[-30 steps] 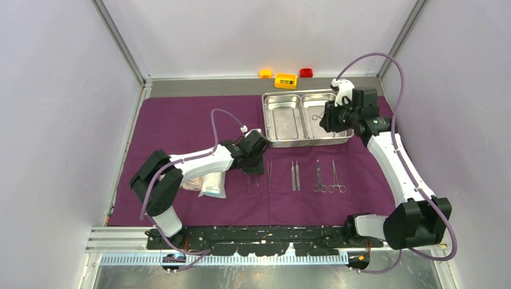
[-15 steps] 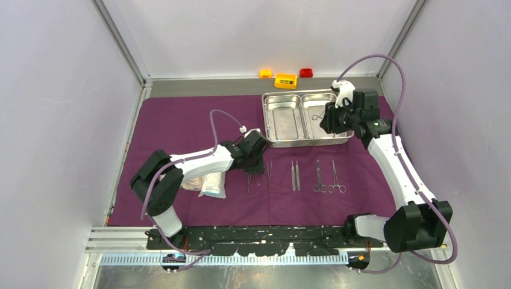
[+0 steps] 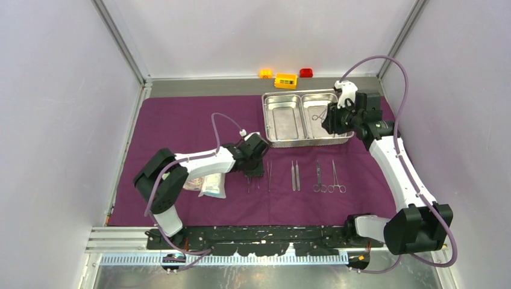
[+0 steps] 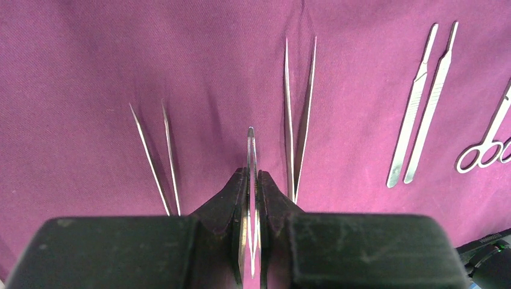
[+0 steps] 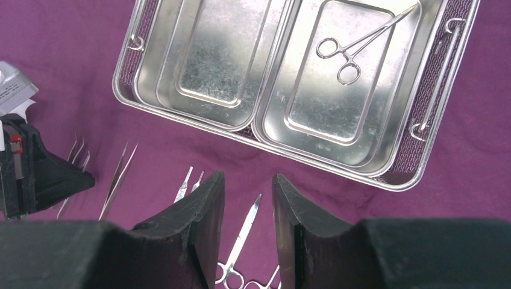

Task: Open and lay out the surgical kit
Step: Place the medical item in the surgical kit.

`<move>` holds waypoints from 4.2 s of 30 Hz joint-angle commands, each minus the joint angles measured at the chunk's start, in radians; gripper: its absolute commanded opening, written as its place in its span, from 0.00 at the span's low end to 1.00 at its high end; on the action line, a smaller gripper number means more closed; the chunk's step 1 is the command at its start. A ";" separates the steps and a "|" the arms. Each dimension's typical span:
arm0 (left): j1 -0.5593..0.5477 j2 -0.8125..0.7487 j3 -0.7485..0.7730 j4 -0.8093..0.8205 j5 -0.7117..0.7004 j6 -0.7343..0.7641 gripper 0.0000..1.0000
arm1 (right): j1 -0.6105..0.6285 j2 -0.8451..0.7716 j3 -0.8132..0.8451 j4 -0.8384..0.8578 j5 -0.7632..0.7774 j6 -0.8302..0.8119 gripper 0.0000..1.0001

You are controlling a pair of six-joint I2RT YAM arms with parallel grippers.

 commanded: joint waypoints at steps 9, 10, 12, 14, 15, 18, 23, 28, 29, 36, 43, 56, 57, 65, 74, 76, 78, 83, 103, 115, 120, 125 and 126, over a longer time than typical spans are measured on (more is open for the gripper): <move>-0.004 0.011 -0.006 0.052 -0.031 -0.006 0.06 | -0.006 -0.054 -0.020 0.027 -0.016 -0.007 0.40; -0.004 0.012 -0.006 0.050 -0.033 -0.005 0.06 | -0.007 -0.055 -0.023 0.026 -0.016 -0.009 0.40; -0.004 0.013 -0.009 0.050 -0.036 -0.004 0.06 | -0.007 -0.056 -0.026 0.025 -0.015 -0.010 0.40; -0.004 0.015 -0.012 0.051 -0.042 -0.001 0.06 | -0.007 -0.056 -0.026 0.024 -0.015 -0.010 0.40; -0.004 0.015 -0.012 0.053 -0.047 0.003 0.06 | -0.006 -0.054 -0.027 0.025 -0.016 -0.010 0.40; -0.004 0.016 -0.017 0.061 -0.056 0.007 0.07 | -0.006 -0.051 -0.026 0.026 -0.017 -0.010 0.40; -0.005 0.020 -0.023 0.070 -0.057 0.005 0.09 | -0.007 -0.048 -0.026 0.028 -0.018 -0.010 0.40; -0.005 0.025 -0.028 0.073 -0.052 0.001 0.11 | -0.007 -0.051 -0.028 0.028 -0.015 -0.013 0.40; -0.005 0.025 -0.027 0.074 -0.051 0.000 0.11 | -0.008 -0.051 -0.029 0.028 -0.015 -0.013 0.40; -0.005 0.027 -0.027 0.074 -0.047 -0.001 0.16 | -0.007 -0.052 -0.029 0.028 -0.012 -0.016 0.40; -0.006 0.026 -0.027 0.072 -0.052 0.002 0.17 | -0.008 -0.054 -0.030 0.027 -0.011 -0.018 0.40; -0.008 0.021 -0.032 0.073 -0.046 0.004 0.19 | -0.007 -0.052 -0.025 0.024 -0.009 -0.020 0.40; -0.009 0.020 -0.032 0.074 -0.045 0.004 0.19 | -0.007 -0.052 -0.023 0.023 -0.009 -0.021 0.40; -0.013 0.012 -0.032 0.071 -0.048 0.011 0.20 | -0.007 -0.048 -0.020 0.018 -0.008 -0.023 0.40; -0.014 0.009 -0.033 0.072 -0.047 0.013 0.22 | -0.007 -0.048 -0.017 0.014 -0.006 -0.024 0.40; -0.014 0.007 -0.032 0.071 -0.047 0.015 0.23 | -0.007 -0.050 -0.021 0.016 -0.005 -0.025 0.40; -0.014 0.006 -0.032 0.068 -0.050 0.016 0.24 | -0.007 -0.051 -0.022 0.016 -0.003 -0.026 0.40; -0.014 -0.003 -0.030 0.067 -0.056 0.022 0.28 | -0.007 -0.049 -0.017 0.015 -0.001 -0.026 0.40; -0.001 -0.020 0.018 0.090 -0.128 0.129 0.27 | -0.007 -0.036 -0.021 0.024 -0.009 -0.029 0.40; 0.003 0.013 0.093 0.119 -0.150 0.206 0.27 | -0.006 -0.018 -0.029 0.033 -0.019 -0.027 0.40; 0.006 0.014 0.091 0.120 -0.177 0.215 0.29 | -0.007 -0.012 -0.029 0.034 -0.023 -0.027 0.40; 0.008 0.020 0.092 0.124 -0.192 0.225 0.32 | -0.007 -0.005 -0.029 0.034 -0.026 -0.027 0.40; 0.009 0.021 0.090 0.126 -0.194 0.225 0.32 | -0.007 -0.006 -0.028 0.034 -0.026 -0.028 0.40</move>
